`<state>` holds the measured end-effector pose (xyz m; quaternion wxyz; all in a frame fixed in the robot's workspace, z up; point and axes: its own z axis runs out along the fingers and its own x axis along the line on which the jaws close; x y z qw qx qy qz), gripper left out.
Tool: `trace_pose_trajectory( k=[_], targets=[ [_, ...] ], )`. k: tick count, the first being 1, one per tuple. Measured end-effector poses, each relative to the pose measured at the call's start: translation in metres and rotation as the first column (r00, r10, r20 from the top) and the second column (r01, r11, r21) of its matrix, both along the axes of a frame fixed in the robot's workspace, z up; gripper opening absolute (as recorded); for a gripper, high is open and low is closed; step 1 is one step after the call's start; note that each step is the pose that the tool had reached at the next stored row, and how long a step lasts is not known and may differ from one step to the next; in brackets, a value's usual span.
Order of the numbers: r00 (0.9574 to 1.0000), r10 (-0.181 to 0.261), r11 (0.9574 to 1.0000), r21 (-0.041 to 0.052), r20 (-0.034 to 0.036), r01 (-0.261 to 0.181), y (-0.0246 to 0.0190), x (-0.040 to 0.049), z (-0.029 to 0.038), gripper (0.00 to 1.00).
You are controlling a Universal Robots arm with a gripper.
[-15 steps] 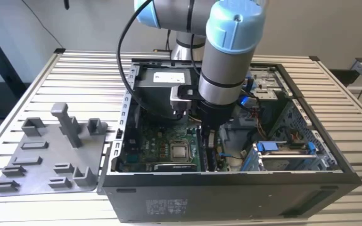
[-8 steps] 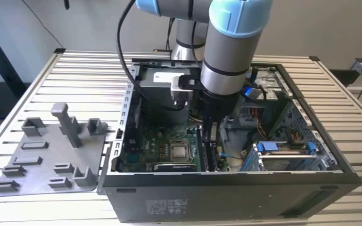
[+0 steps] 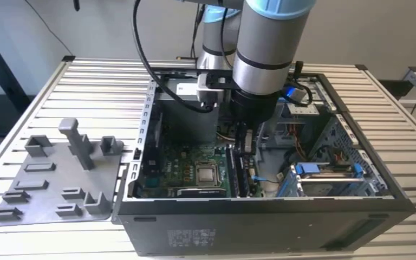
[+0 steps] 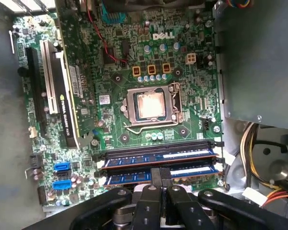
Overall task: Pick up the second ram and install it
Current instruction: 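Press down the second ram until it locks into place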
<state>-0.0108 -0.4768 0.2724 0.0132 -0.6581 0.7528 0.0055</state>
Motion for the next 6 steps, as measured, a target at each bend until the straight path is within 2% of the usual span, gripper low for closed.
trace_pose_trajectory(
  k=[6],
  targets=[
    [1.0, 0.0, 1.0, -0.0001, 0.0, 0.0, 0.0, 0.0, 0.0001, 0.11]
  ],
)
